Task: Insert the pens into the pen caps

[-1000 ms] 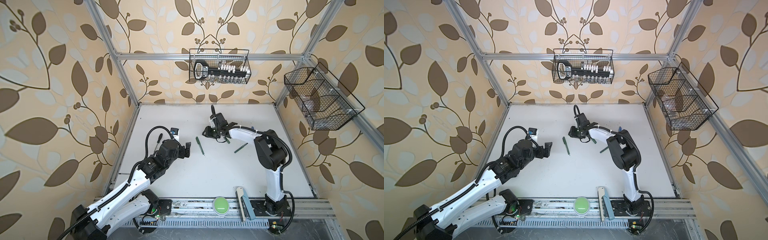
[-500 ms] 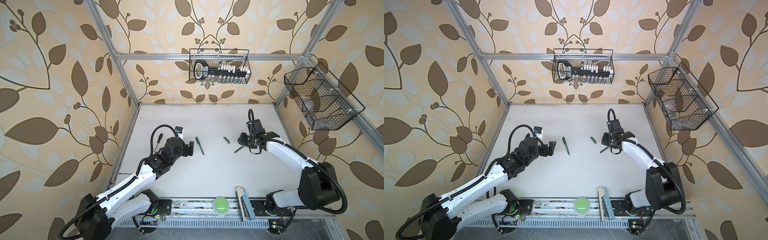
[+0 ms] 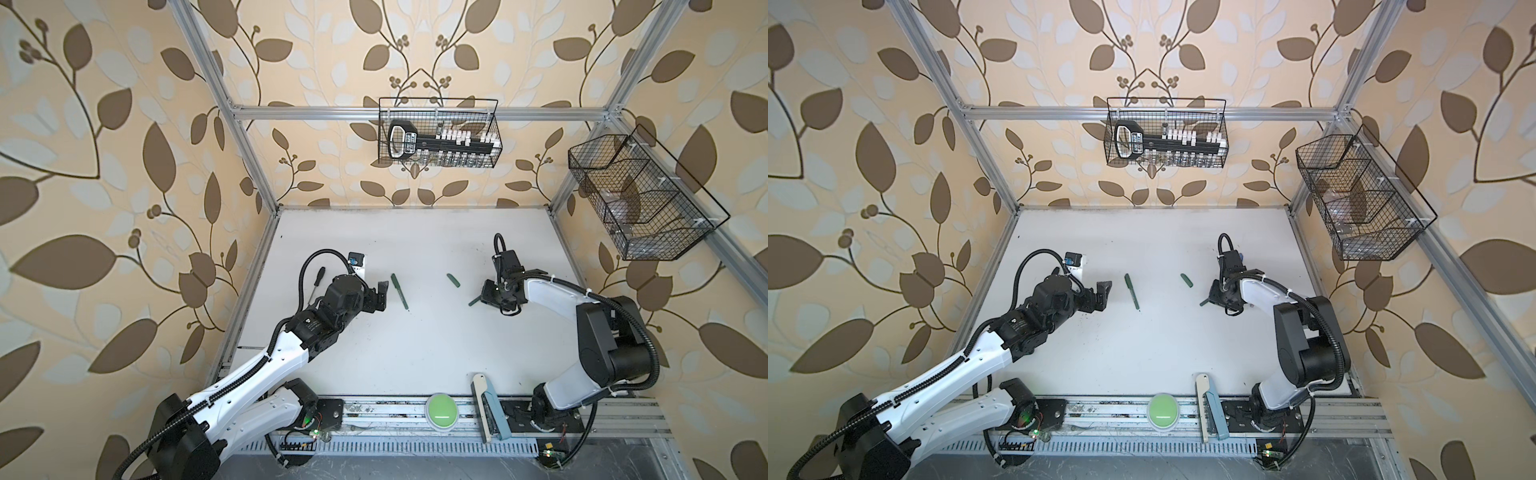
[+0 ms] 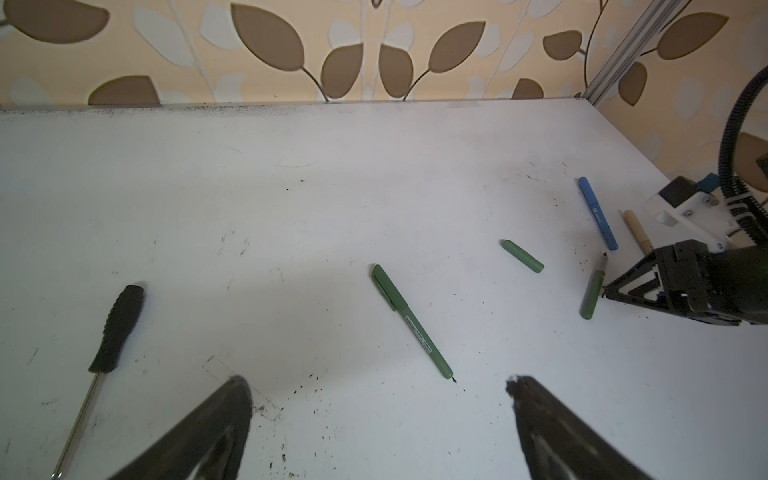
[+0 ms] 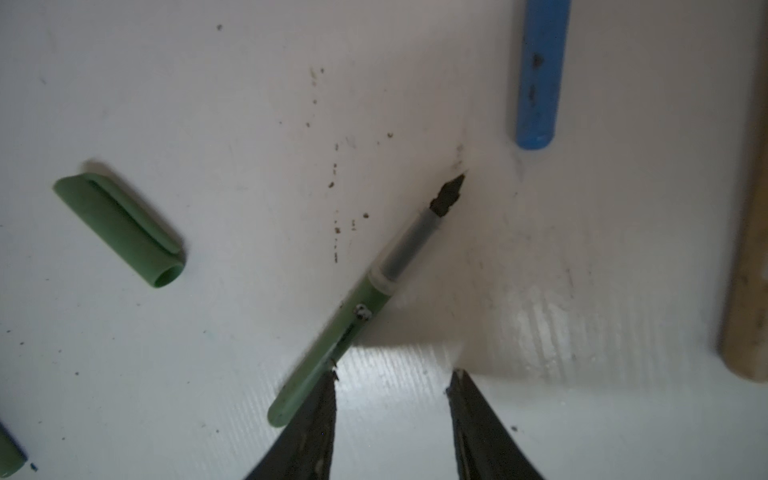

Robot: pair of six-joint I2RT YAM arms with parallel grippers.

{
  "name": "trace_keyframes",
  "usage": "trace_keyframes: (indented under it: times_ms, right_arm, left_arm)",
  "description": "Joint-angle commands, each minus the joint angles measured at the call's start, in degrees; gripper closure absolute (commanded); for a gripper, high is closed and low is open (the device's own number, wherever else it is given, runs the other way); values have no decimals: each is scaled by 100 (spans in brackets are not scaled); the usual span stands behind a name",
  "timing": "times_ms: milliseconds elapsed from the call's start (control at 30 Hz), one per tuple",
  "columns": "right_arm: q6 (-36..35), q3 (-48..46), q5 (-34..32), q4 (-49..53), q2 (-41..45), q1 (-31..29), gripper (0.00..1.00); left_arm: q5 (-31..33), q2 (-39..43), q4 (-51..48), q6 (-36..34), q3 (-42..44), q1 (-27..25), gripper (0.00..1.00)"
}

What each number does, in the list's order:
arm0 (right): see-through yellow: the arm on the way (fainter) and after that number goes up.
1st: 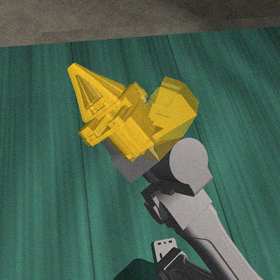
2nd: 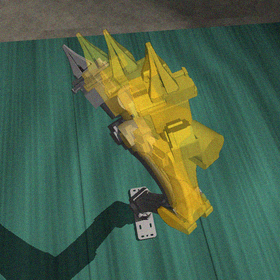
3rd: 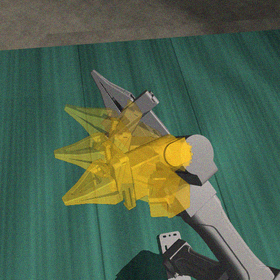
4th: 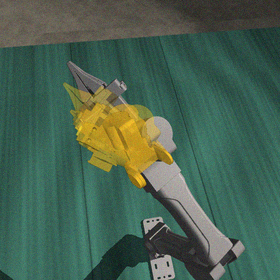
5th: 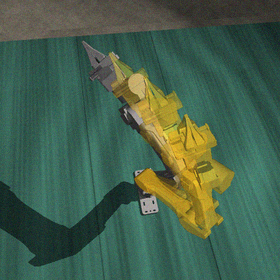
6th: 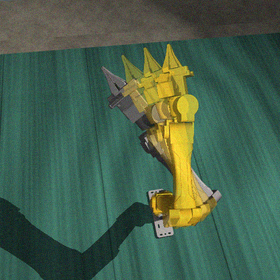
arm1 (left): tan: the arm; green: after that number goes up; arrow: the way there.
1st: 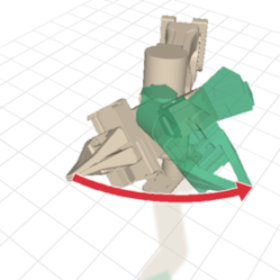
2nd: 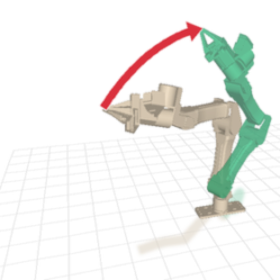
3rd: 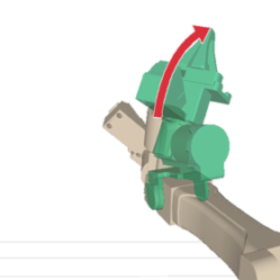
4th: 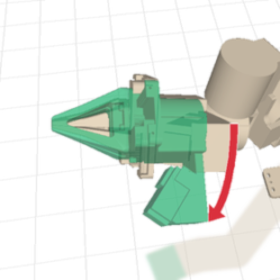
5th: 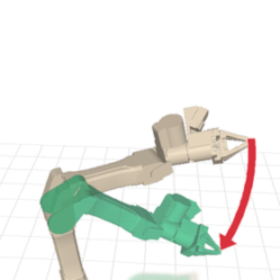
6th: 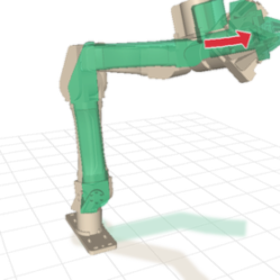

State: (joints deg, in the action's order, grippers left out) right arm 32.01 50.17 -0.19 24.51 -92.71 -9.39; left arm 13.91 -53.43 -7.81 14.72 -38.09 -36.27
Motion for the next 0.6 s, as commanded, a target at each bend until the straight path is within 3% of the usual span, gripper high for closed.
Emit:
trace_keyframes:
  times_ms: [0,333,567]
  right_arm:
    - [-164,226,106,-218,-172,91,54]
    - [-326,857,159,-204,-845,121,54]
    - [-300,998,302,-134,-477,200,55]
  left_arm:
    - [94,148,-61,-14,-6,50,1]
    - [171,209,-140,-13,-6,56,1]
    - [266,295,-284,-15,-42,50,1]
